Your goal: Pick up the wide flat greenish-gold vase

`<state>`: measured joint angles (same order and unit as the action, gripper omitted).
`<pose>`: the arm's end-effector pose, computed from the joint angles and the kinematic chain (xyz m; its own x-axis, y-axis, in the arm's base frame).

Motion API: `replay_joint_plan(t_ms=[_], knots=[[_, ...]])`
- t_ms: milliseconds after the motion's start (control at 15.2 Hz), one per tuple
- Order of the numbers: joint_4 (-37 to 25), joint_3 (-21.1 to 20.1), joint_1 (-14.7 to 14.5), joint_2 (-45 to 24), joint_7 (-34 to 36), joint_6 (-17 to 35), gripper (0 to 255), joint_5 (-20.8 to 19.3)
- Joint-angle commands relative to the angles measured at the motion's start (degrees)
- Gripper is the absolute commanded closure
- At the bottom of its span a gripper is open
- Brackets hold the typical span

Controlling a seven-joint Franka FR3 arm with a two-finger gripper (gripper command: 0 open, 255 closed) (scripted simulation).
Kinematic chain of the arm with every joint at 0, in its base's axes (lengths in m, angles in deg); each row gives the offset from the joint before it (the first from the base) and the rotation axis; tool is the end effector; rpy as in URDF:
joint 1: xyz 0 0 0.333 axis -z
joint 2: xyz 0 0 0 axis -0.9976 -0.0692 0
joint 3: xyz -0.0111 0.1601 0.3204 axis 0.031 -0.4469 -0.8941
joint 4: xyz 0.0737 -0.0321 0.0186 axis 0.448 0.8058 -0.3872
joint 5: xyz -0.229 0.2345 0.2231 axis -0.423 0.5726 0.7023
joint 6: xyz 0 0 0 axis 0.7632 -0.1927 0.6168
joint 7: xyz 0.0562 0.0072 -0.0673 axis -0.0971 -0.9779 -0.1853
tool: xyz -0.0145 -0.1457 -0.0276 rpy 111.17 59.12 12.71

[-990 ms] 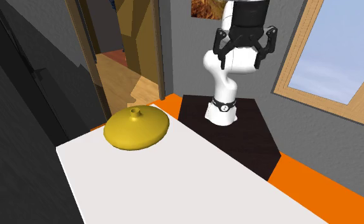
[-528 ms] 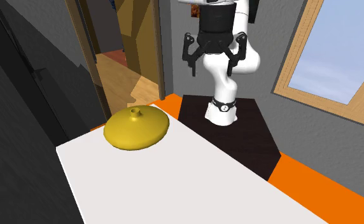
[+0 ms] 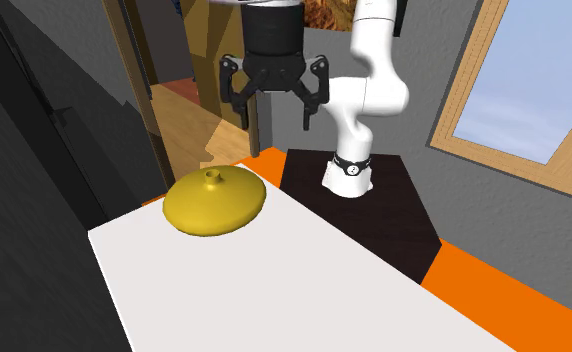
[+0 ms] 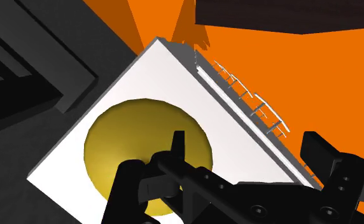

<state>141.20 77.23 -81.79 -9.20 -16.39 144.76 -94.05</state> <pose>0.4085 -0.1974 0.5707 0.9923 0.1074 -0.0616 0.1079 -0.9941 0.0053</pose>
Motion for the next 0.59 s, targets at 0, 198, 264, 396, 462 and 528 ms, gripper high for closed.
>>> replay_joint_plan(t_ms=[0, 198, 264, 396, 462, 528], knots=[[-3.6, 1.4, 0.2, -4.0, -2.5, 0.8, 0, 0.3], [-9.7, 3.6, 0.9, -10.0, -6.6, 1.1, 0, 1.3], [-11.9, 4.2, 1.2, -12.1, -7.9, 1.1, 0, 1.8], [-16.6, 5.4, 2.0, -16.5, -10.7, 0.9, 0, 3.0], [-17.2, 5.5, 2.1, -17.0, -11.0, 0.9, 0, 3.2], [-16.4, 5.5, 2.1, -17.0, -11.0, 1.6, 0, 3.1]])
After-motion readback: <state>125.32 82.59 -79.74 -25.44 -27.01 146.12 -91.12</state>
